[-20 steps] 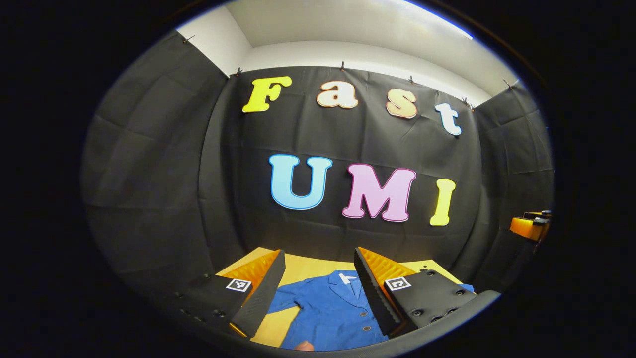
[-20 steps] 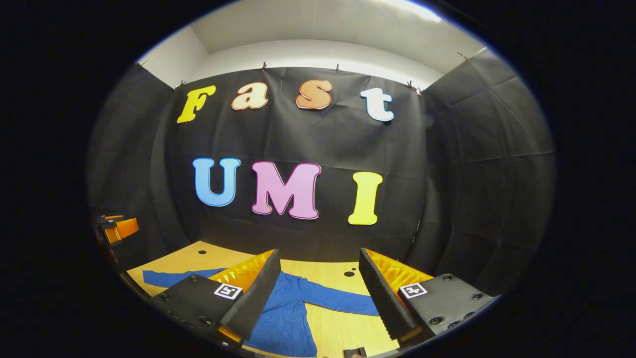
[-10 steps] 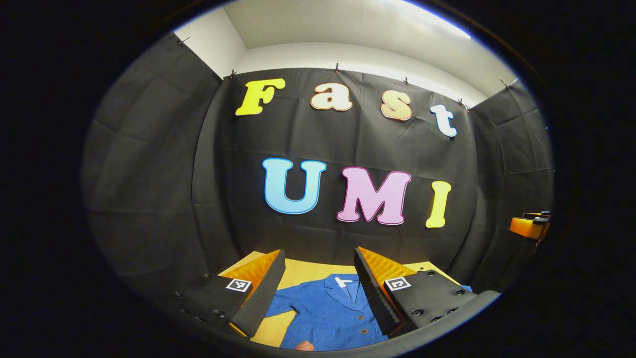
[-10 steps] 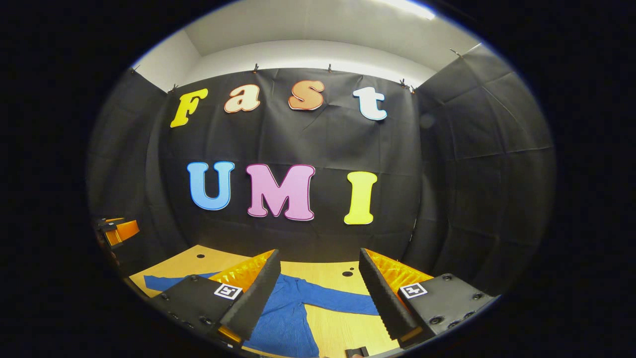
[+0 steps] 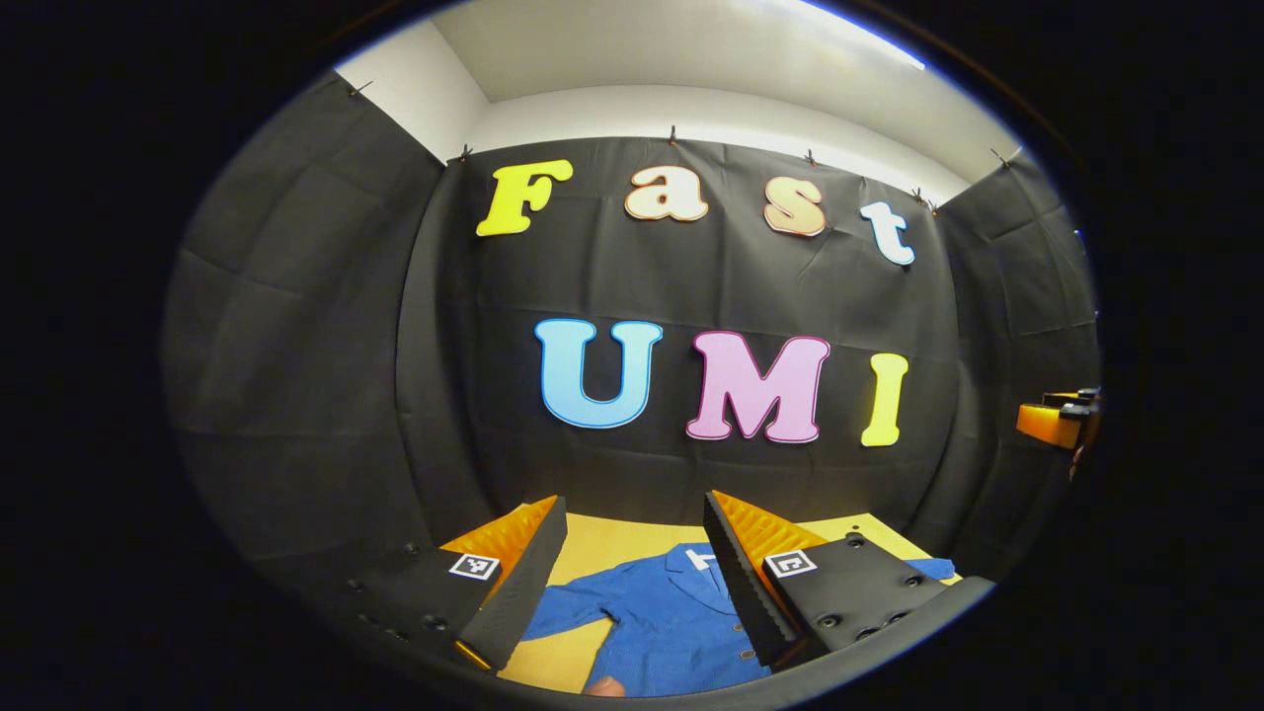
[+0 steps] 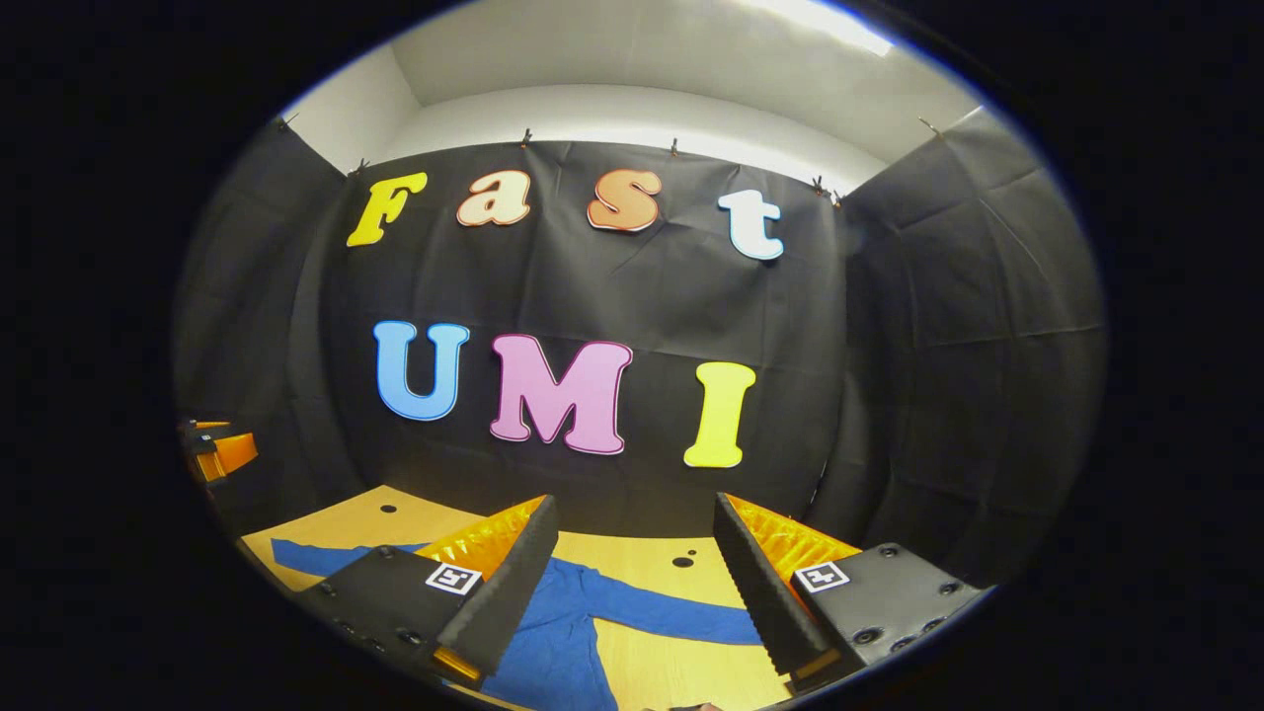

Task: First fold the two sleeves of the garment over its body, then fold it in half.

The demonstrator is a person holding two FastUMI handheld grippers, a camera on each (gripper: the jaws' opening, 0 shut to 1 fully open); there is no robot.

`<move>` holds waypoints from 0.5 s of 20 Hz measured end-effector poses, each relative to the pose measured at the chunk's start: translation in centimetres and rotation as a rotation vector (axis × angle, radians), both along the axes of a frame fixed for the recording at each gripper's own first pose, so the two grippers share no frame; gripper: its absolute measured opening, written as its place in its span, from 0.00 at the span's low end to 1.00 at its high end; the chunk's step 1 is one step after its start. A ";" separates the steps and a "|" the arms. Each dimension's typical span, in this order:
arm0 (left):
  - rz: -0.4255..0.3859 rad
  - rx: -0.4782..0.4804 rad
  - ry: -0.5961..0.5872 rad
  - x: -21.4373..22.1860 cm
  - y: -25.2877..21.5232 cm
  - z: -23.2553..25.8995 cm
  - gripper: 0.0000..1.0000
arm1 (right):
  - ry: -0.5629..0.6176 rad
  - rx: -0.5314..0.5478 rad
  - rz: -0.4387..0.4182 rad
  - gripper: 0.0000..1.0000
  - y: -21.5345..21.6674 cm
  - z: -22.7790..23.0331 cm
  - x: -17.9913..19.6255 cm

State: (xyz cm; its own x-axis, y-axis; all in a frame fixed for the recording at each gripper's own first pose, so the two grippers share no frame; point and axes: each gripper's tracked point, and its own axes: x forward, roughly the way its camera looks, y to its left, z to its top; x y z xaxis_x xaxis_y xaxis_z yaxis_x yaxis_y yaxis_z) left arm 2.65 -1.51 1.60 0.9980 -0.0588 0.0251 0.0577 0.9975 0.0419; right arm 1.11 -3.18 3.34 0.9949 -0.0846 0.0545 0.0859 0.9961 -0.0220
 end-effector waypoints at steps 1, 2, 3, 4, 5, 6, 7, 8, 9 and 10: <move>0.001 -0.002 0.001 0.0 0.1 -0.1 0.80 | -0.002 -0.002 -0.005 0.96 -0.1 0.1 0.1; 0.002 -0.004 0.002 0.0 0.2 -0.1 0.80 | 0.000 -0.001 -0.007 1.00 -0.2 0.0 0.1; 0.006 -0.005 0.000 0.0 0.3 -0.1 0.80 | 0.002 0.000 -0.008 0.99 -0.3 -0.1 0.2; 0.008 -0.004 -0.002 0.0 0.4 0.0 0.80 | 0.003 -0.001 -0.011 0.99 -0.3 0.0 0.2; 0.009 -0.002 -0.003 0.0 0.5 0.0 0.80 | 0.005 -0.002 -0.014 0.99 -0.5 -0.1 0.3; 0.010 0.002 -0.003 0.0 0.5 0.0 0.80 | 0.010 -0.003 -0.018 0.96 -0.6 -0.2 0.4; 0.012 0.006 -0.002 0.0 0.5 -0.2 0.80 | 0.015 0.002 -0.025 0.96 -0.9 -0.4 0.4; 0.013 0.009 0.000 0.1 0.5 -0.2 0.80 | 0.021 0.013 -0.029 0.96 -1.1 -0.6 0.5; 0.015 0.010 0.001 0.2 0.5 -0.3 0.80 | 0.029 0.024 -0.034 0.99 -1.5 -1.0 0.6; 0.015 0.009 0.001 0.3 0.4 -0.2 0.80 | 0.041 0.035 -0.046 0.99 -1.9 -1.3 0.7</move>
State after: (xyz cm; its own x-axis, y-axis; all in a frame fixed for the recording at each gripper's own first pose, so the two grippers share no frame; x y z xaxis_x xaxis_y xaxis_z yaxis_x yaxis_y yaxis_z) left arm 2.90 -1.13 1.41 0.9987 -0.0442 0.0236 0.0430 0.9978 0.0511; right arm 1.83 -5.12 2.03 0.9913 -0.1313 0.0098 0.1312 0.9913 0.0084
